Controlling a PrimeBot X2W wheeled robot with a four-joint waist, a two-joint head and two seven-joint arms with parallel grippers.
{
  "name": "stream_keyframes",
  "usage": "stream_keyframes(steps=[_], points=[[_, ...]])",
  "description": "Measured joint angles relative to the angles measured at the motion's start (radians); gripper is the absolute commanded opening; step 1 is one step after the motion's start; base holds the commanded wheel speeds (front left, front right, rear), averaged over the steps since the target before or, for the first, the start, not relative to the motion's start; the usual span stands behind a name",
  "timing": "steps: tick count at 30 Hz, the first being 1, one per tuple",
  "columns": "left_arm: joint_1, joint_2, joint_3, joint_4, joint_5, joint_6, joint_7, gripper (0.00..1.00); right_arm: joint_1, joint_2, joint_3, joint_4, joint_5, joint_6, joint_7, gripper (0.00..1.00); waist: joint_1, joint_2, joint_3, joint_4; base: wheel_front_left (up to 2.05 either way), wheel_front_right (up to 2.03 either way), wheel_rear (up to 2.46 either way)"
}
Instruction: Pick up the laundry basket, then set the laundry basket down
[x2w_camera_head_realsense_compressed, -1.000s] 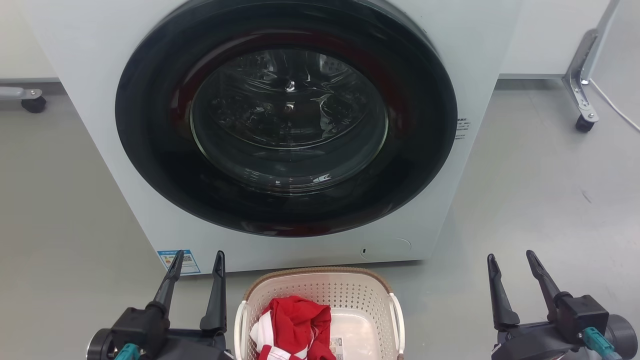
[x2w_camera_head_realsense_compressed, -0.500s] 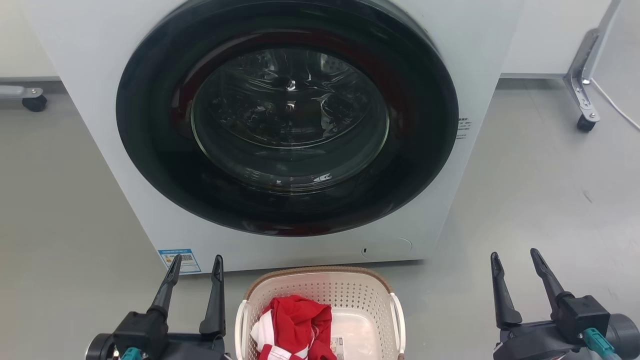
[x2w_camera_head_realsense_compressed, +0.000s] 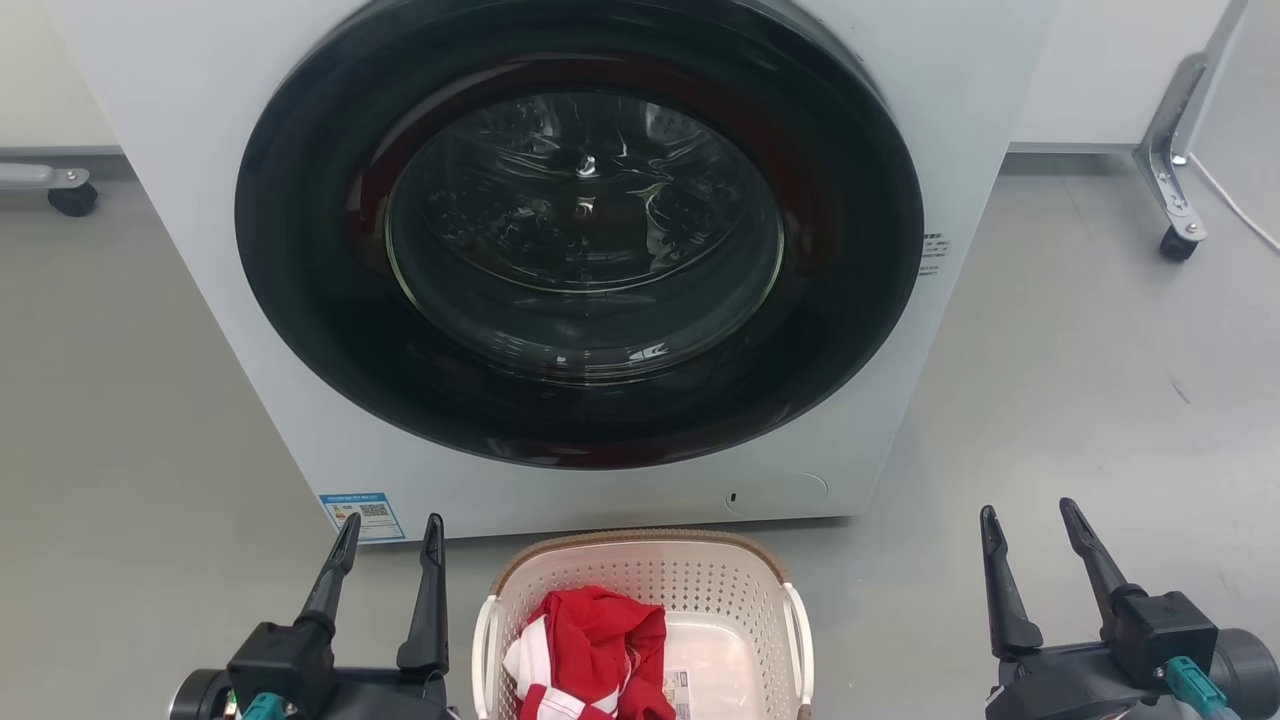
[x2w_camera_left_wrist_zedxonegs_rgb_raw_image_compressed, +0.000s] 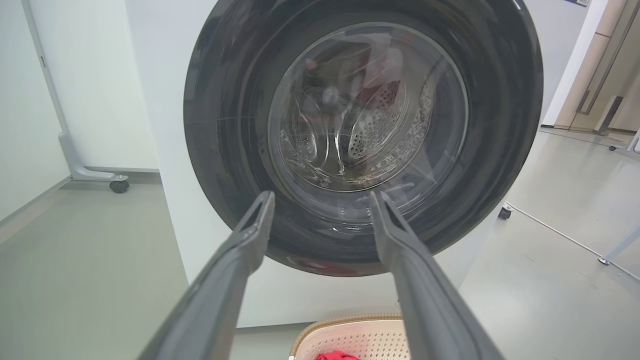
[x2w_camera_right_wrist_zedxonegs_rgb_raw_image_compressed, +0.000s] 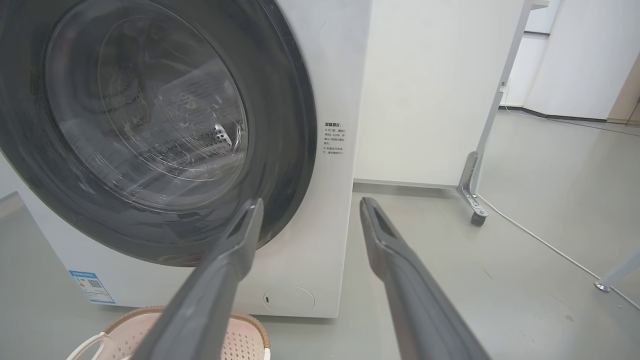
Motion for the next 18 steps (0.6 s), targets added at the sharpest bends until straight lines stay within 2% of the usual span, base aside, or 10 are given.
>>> stream_keyframes(steps=[18], points=[[0.001, -0.009, 0.020, -0.048, 0.009, 0.001, -0.002, 1.00, -0.001, 0.004, -0.019, -0.053, -0.018, 0.000, 0.000, 1.00, 0.0000, 0.0000, 0.054, 0.002, 0.00, 0.00, 0.00]])
